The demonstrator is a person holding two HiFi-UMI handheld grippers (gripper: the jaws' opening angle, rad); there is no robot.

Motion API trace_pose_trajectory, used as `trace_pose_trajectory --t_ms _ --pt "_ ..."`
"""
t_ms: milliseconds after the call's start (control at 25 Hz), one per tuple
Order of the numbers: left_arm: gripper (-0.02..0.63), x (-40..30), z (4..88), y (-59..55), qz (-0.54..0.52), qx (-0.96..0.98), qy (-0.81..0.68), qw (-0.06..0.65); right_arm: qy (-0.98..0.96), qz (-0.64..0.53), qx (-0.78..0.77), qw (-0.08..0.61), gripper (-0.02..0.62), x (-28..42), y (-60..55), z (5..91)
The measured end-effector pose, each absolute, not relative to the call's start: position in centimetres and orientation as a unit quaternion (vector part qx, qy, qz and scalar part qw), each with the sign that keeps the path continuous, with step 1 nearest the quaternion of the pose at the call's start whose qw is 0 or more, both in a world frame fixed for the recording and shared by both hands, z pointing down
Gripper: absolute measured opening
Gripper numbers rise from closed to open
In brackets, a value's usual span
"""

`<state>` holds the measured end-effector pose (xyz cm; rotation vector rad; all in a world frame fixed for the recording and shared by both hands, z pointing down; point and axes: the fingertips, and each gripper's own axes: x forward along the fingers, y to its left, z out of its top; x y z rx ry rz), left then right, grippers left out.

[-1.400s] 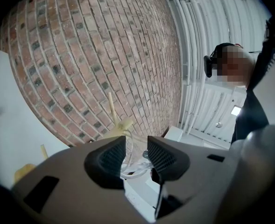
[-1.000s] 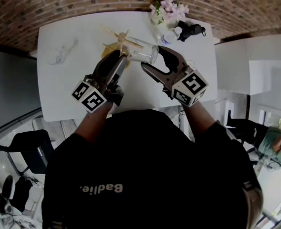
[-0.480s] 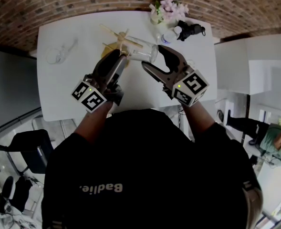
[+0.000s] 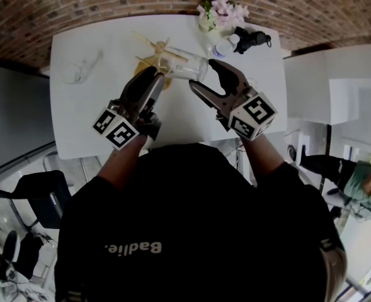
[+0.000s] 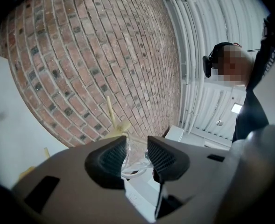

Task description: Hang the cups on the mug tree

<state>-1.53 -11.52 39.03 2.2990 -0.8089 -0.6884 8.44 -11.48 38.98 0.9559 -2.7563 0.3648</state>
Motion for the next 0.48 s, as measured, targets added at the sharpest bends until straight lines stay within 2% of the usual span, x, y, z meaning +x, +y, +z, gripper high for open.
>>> trace_pose_trajectory --t_ms 480 --pt "0.13 -3.7 38.7 -9.6 -0.219 0.871 -0.337 0.282 -0.931 0.114 0.339 0.079 0.313 9.4 -10.4 37.4"
